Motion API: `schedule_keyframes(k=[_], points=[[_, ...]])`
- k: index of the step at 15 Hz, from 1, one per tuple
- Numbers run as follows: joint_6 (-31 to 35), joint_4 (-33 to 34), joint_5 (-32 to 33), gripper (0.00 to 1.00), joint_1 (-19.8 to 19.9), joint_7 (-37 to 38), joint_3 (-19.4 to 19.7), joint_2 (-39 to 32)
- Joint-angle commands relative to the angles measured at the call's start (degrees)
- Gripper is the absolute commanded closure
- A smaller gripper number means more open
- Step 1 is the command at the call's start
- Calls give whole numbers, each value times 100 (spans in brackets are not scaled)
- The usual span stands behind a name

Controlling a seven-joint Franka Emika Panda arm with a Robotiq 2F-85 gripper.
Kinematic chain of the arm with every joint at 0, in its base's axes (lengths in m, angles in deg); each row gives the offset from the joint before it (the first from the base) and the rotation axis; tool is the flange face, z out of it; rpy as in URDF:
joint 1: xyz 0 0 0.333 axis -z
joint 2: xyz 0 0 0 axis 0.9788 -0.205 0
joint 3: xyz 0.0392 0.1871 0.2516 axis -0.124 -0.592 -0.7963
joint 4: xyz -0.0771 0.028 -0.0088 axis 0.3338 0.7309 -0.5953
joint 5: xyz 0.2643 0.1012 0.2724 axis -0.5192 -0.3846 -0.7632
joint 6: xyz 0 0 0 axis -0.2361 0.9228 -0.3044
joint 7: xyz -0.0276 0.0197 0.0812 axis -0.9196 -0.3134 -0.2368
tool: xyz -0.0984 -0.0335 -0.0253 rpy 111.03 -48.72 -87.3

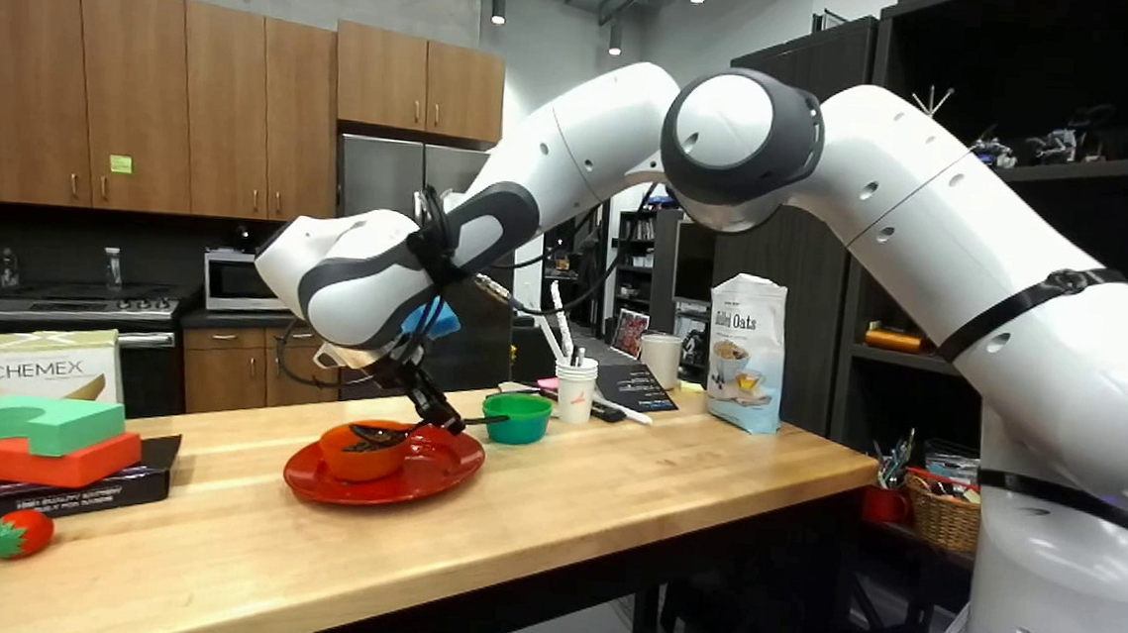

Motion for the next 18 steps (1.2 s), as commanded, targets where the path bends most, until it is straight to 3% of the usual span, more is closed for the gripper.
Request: schedule_keyframes(k=[1,10,18], points=[[-406,-61,76,94,-130,-64,90,366],[-1319,425,201,94,-245,-429,79,426],[-2318,1253,849,94,-443,-1090,105,318]])
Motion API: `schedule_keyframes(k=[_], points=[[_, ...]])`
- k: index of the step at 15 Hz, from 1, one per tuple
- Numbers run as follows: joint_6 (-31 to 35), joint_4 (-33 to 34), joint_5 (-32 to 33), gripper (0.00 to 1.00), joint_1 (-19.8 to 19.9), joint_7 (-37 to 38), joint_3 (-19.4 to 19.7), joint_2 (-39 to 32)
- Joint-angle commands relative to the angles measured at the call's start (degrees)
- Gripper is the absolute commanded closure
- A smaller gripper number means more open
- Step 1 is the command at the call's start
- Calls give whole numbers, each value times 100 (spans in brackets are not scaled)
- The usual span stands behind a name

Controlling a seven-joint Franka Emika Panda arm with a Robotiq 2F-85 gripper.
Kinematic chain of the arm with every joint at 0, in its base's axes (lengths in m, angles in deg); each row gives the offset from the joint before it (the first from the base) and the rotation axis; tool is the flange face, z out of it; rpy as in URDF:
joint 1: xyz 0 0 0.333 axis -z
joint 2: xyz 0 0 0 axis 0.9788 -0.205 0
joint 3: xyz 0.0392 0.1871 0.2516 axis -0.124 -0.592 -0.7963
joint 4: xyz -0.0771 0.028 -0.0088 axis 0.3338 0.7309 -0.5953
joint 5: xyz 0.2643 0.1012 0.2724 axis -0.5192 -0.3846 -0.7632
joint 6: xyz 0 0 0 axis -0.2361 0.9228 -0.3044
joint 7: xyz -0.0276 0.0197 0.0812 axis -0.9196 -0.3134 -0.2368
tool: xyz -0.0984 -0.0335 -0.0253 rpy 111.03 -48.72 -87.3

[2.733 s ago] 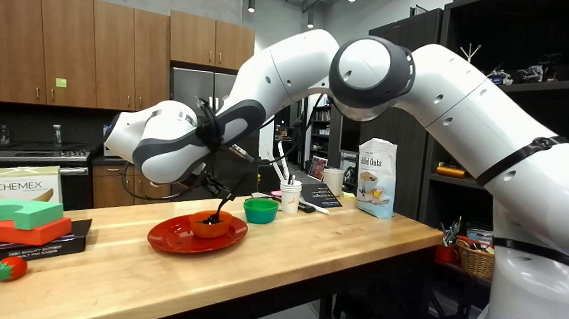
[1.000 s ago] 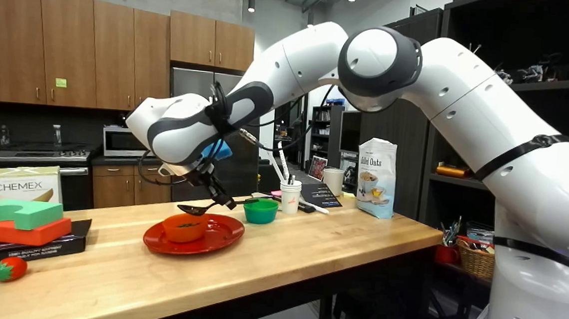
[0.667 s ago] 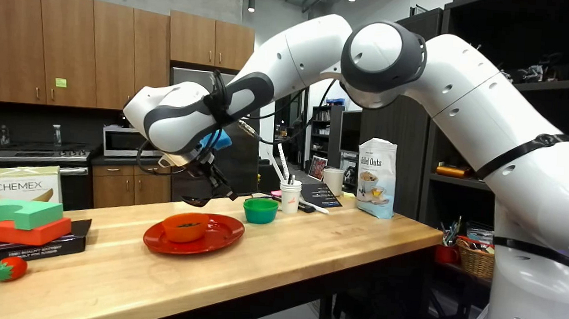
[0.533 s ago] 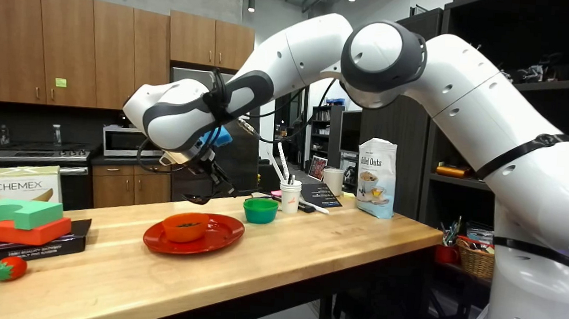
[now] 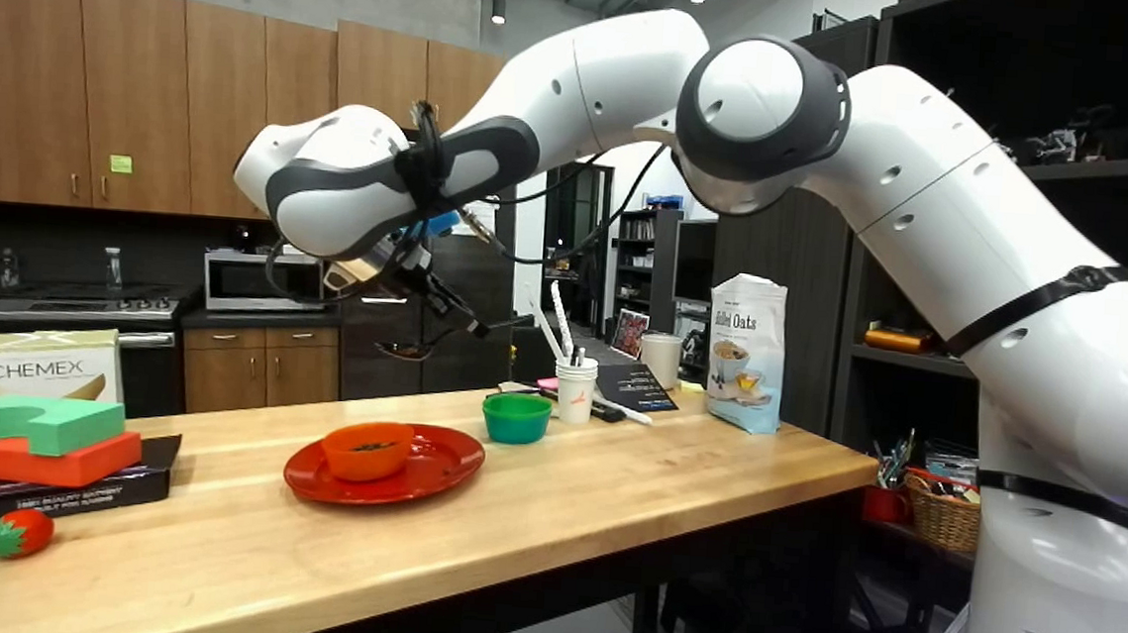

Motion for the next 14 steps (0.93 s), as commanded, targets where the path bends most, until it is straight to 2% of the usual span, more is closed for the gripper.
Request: schedule_keyframes(k=[1,14], points=[[-256,343,191,94,-96,-367,95,-41],[-142,129,204,94,147,-271,284,73]])
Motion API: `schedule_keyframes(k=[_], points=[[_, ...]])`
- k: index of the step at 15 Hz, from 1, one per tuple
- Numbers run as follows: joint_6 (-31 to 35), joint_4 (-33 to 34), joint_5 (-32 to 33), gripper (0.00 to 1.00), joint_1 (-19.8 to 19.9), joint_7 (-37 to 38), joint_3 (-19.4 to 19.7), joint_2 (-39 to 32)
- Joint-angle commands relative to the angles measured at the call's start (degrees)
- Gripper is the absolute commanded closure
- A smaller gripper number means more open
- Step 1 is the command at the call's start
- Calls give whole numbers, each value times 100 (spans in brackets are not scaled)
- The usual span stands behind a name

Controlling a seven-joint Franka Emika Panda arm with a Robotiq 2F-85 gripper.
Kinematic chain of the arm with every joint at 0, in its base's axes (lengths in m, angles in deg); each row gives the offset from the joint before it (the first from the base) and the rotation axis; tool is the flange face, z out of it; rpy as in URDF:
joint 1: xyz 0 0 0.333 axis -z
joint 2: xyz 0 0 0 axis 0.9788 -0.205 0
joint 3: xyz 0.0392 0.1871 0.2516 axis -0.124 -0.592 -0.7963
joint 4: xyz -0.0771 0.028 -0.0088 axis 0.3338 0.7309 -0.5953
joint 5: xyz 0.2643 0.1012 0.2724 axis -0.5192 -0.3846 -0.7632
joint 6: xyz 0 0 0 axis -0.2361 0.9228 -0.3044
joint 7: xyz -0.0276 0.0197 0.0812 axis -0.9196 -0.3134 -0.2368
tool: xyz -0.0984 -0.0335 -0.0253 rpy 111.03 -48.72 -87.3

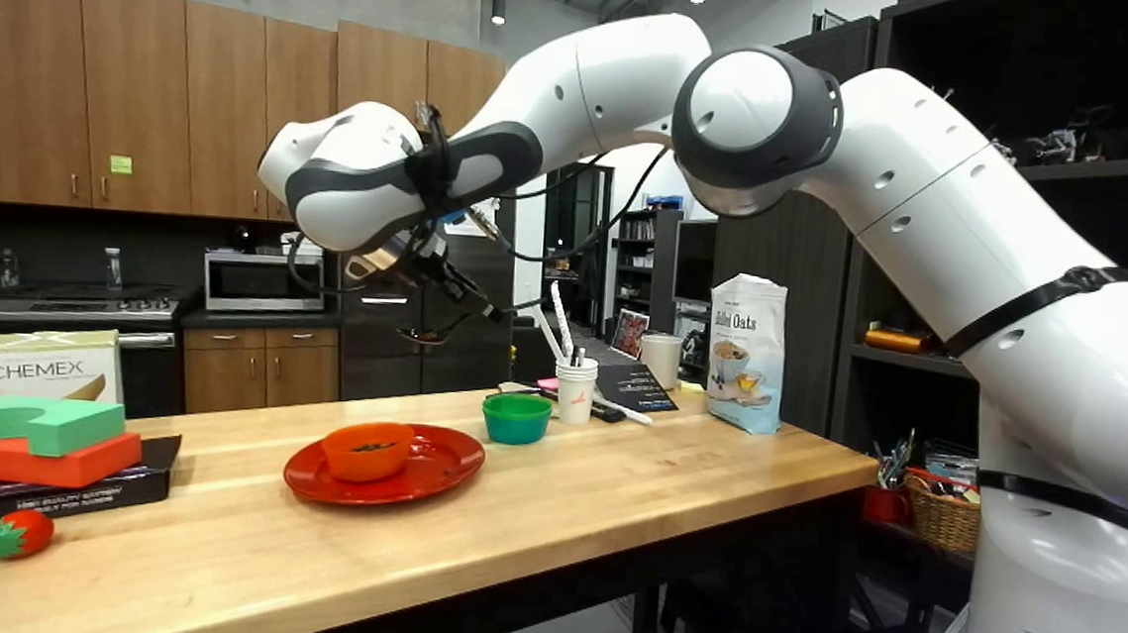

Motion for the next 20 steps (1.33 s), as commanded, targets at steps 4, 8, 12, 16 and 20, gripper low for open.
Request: schedule_keyframes(k=[4,8,12,16,20], points=[[-14,-221,-11,94,199,85,105,172],[8,-405,-77,94,364,241,99,273],[-2,-748,-186,94,500,575,53,442],[25,-1257,-453,94,569,1024,16,687],[19,-1775,-766,94,608,1532,-76,934]])
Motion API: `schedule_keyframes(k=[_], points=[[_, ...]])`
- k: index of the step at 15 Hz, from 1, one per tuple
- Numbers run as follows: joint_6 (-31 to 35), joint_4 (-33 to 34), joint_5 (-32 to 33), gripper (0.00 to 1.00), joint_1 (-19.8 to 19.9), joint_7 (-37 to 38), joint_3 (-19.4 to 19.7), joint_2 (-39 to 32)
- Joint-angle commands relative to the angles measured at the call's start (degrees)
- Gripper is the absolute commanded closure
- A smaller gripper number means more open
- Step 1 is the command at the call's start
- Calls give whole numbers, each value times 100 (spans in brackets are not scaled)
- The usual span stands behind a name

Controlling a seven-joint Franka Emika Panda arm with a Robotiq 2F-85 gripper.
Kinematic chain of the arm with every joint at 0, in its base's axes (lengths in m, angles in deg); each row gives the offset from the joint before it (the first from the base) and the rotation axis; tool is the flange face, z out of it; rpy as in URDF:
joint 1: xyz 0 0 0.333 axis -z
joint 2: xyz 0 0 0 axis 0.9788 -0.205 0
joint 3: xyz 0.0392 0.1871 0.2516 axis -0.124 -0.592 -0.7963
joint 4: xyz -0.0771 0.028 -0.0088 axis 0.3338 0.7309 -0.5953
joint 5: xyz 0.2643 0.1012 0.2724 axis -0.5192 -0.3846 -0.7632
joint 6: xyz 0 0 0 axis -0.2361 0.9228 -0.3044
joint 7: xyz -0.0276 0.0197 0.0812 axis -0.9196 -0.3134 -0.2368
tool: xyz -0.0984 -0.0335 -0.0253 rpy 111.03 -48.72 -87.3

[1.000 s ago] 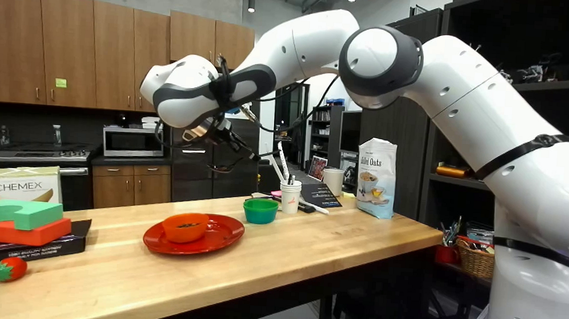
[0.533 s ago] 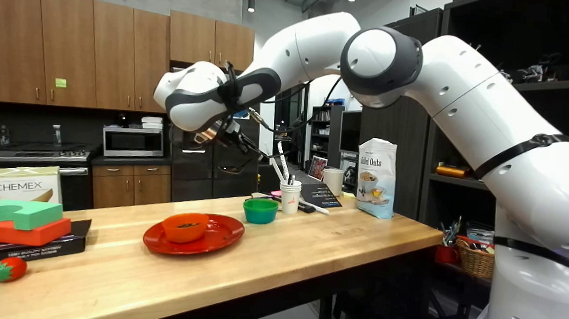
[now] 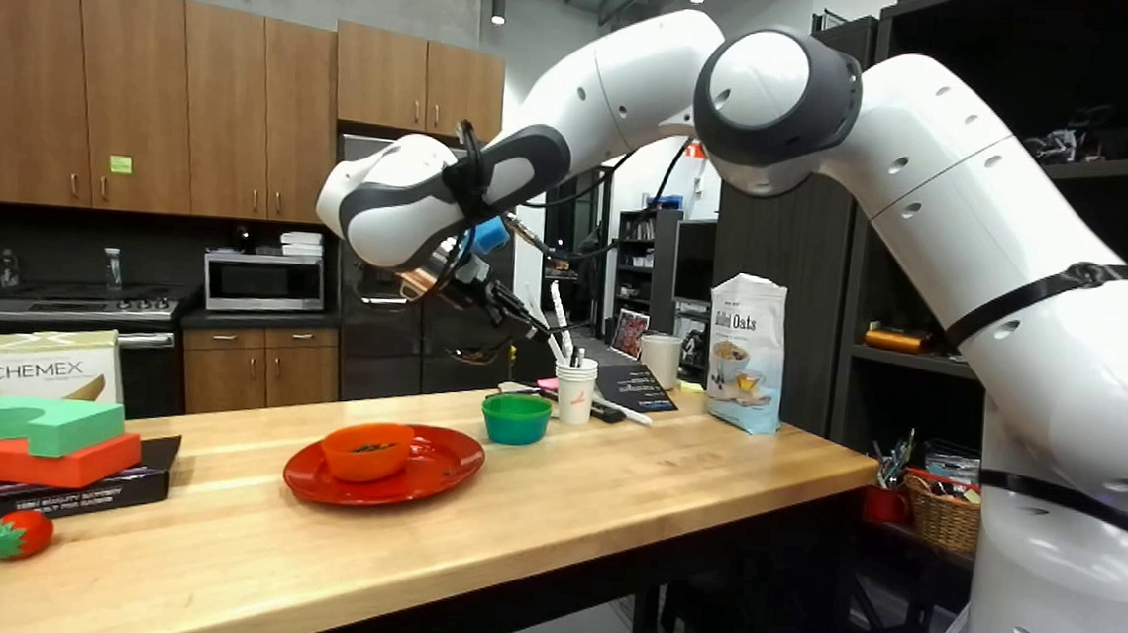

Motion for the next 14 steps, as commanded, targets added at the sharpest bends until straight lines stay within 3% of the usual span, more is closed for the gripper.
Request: schedule_keyframes(k=[1,7,14], points=[[26,-758,-302,94,114,489,-122,519],[180,-1253,-470,94,73,1013,-225,800],[649,-1268,-215,94,-26,727,-462,835]])
